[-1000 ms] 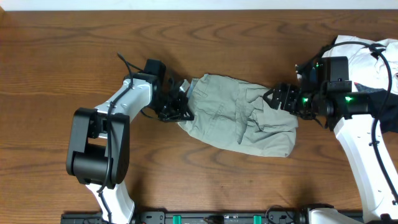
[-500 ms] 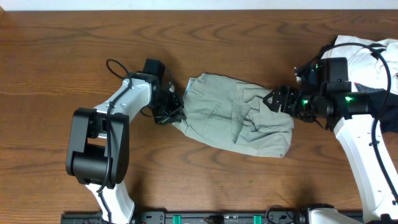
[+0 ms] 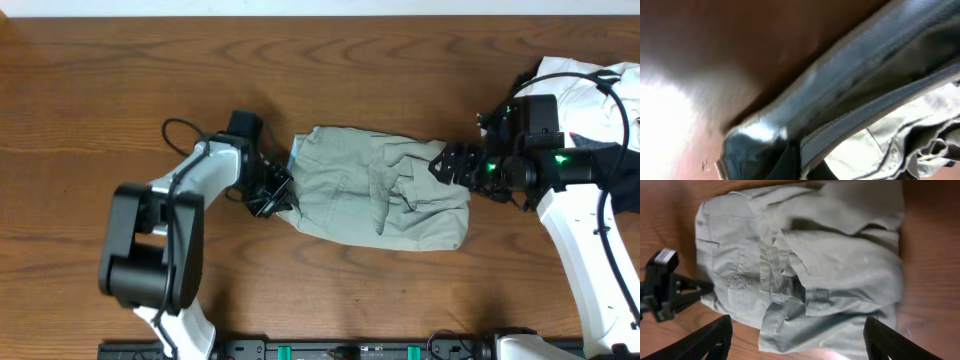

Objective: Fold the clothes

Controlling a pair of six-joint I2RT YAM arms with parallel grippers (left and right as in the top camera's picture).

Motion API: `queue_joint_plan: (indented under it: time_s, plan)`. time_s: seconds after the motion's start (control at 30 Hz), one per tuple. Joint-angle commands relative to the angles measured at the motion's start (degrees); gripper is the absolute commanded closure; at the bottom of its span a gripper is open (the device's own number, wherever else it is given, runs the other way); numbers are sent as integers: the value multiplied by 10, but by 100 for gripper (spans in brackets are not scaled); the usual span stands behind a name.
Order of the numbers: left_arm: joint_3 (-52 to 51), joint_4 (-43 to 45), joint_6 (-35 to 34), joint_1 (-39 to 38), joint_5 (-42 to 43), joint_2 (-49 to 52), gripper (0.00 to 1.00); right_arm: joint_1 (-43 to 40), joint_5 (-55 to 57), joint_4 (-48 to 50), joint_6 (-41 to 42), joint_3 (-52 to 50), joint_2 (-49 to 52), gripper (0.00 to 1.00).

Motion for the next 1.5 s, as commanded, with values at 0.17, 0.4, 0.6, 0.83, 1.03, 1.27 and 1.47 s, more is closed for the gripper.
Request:
queue_joint_plan:
  time_s: [0.17, 0.4, 0.6, 0.83, 1.03, 1.27, 1.47]
  plan:
    - [-13, -2, -90, -42, 5, -126, 94, -3, 14, -8, 25, 0, -6, 18]
    - [-13, -8, -133, -71, -3, -155, 94, -3, 14, -12, 26, 0, -6, 18]
    - [-17, -49, -128, -74, -7, -155, 94, -3, 14, -24, 26, 0, -6, 18]
    - [-64, -35, -130, -87, -8, -171, 94, -3, 14, -19, 26, 0, -6, 18]
    - [-78, 29, -86, -83, -9, -172, 61, -3, 14, -16, 26, 0, -6, 18]
    - [-78, 46, 22, -69, -11, -172, 18, -3, 14, -18, 24, 0, -6, 17]
    - [-76, 48, 112, -48, -74, -174, 14, -3, 16, -14, 8, -4, -3, 16]
